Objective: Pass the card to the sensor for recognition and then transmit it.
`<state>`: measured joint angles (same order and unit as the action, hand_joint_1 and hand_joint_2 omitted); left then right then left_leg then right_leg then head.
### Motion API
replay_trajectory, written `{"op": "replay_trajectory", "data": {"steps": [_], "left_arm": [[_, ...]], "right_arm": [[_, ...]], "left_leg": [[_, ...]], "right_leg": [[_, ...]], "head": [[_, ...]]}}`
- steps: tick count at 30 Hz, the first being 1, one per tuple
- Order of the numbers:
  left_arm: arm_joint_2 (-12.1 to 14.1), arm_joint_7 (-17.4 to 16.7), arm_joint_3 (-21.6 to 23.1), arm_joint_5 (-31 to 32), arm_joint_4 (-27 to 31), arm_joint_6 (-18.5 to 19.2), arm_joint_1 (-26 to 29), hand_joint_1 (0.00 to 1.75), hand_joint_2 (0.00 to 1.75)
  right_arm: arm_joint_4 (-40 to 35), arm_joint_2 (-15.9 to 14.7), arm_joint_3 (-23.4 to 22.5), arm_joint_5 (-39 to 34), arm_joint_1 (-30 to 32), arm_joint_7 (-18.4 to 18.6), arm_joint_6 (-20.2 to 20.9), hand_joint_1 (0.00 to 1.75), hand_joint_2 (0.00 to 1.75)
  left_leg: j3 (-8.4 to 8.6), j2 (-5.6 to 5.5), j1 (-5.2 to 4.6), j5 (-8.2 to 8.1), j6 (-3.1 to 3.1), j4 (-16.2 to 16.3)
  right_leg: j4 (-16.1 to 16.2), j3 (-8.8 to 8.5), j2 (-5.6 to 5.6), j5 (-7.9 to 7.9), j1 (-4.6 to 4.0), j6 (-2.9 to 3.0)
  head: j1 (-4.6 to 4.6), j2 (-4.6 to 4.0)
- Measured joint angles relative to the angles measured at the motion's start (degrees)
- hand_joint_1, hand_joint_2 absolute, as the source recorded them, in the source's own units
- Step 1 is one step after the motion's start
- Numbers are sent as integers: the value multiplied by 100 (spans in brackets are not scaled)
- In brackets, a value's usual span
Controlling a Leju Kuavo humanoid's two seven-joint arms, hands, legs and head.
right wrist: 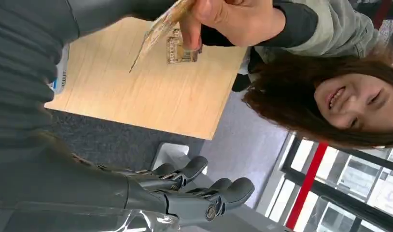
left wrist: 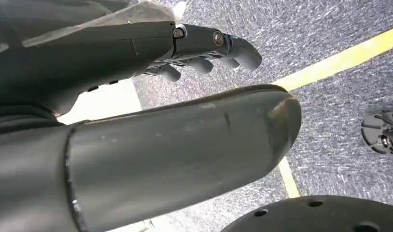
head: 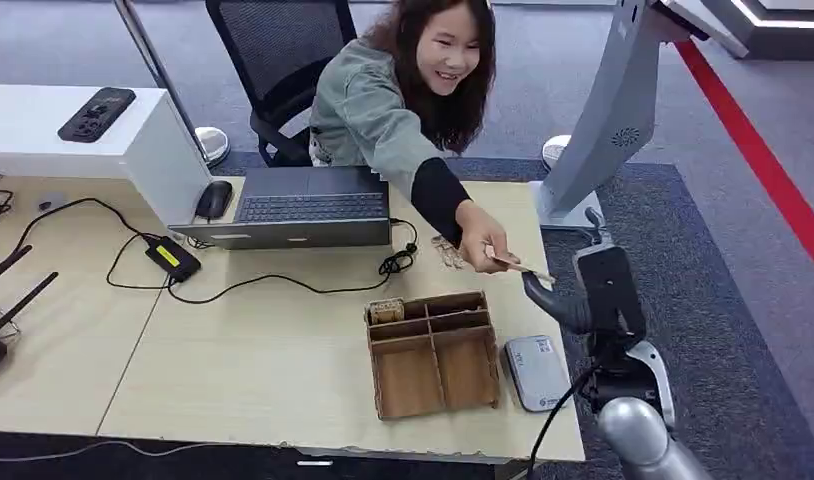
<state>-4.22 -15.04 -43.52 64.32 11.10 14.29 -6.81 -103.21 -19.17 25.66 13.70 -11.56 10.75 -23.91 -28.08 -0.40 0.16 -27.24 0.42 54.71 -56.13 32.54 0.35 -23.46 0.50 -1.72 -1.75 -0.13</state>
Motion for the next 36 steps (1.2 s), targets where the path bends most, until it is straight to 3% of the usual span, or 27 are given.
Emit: {"op": "replay_trajectory", "data": {"steps": [2, 3, 4, 5, 6, 7, 36], "left_arm": [[4, 4, 0, 7, 0, 0, 1, 0, 0], [9, 18, 0, 13, 0, 0, 1, 0, 0], [11, 22, 0, 20, 0, 0, 1, 0, 0], [13, 22, 0, 22, 0, 0, 1, 0, 0], [15, 28, 0, 24, 0, 0, 1, 0, 0], [17, 35, 0, 26, 0, 0, 1, 0, 0], [24, 94, 0, 61, 0, 0, 2, 0, 0]], "right_arm": [[11, 0, 22, -37, 0, -7, -17, 19, 175], [13, 0, 30, -52, 0, -7, -22, 35, 175], [20, 0, 39, -52, 0, -7, -26, 73, 175], [22, 0, 46, -57, 0, -7, -26, 143, 175], [22, 0, 52, -61, 0, -7, -28, 164, 175], [22, 0, 57, -61, 0, -7, -31, 175, 175], [50, 0, 81, -179, -12, -138, -181, 175, 175]], "left_leg": [[0, 0, 0, 0, 0, 0], [0, 0, 0, 0, 0, 0], [0, 0, 0, 0, 0, 0], [0, 0, 0, 0, 0, 0], [0, 0, 0, 0, 0, 0], [0, 0, 0, 0, 0, 0], [1, 0, 0, 0, 0, 0]], "right_leg": [[0, 0, 0, 0, 0, 0], [0, 0, 0, 0, 0, 0], [0, 0, 0, 0, 0, 0], [0, 0, 0, 0, 0, 0], [0, 0, 0, 0, 0, 0], [0, 0, 0, 0, 0, 0], [0, 1, 0, 0, -1, 0]], "head": [[0, 0], [0, 0], [0, 0], [0, 0], [0, 0], [0, 0], [0, 0]]}}
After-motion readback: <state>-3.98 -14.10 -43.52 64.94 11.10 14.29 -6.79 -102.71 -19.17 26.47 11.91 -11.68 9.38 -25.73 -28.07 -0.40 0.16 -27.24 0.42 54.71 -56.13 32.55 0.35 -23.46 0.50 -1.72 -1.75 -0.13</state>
